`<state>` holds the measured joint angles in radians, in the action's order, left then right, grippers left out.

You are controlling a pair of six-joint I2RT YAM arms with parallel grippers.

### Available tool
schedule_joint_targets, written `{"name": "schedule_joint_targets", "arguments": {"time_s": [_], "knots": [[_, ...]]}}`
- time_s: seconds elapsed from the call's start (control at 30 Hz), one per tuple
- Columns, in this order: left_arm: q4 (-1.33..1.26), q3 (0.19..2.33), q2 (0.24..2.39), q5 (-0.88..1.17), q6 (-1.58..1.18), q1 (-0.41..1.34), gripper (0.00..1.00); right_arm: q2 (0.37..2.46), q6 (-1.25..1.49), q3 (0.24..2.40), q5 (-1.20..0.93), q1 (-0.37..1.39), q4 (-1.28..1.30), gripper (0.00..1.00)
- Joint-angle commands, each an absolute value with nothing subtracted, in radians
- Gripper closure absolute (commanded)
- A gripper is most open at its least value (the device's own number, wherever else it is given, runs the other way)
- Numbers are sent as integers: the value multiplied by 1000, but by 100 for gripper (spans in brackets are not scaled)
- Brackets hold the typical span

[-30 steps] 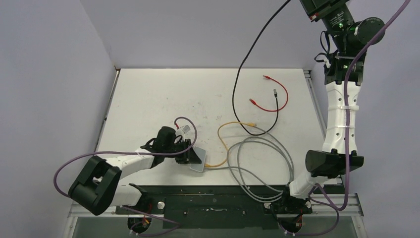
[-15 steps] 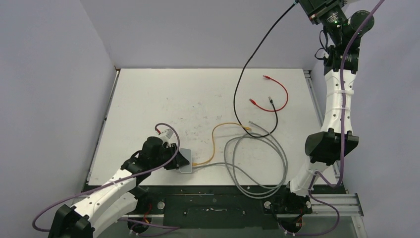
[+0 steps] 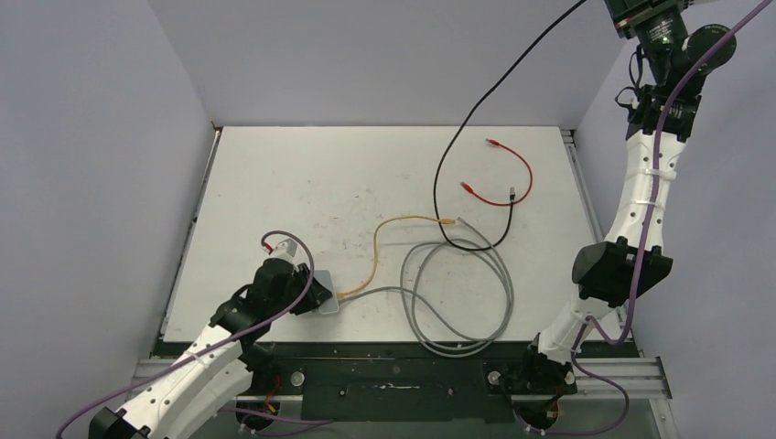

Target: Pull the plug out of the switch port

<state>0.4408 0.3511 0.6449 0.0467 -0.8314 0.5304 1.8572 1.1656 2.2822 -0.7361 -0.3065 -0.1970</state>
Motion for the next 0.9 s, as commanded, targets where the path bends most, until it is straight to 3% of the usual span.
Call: {"name": "schedule_joint_targets", "arguments": {"time_s": [0.0, 0.47, 0.87], "knots": [[522, 400, 621, -97, -873, 531, 100, 1866, 1200, 2328, -706, -355, -292, 95], [604, 403, 580, -225, -951, 530, 100, 1891, 1295, 2363, -685, -508, -363, 95], [533, 374, 611, -136, -922, 523, 100, 1964, 1143, 2412, -708, -325, -232, 95]]}}
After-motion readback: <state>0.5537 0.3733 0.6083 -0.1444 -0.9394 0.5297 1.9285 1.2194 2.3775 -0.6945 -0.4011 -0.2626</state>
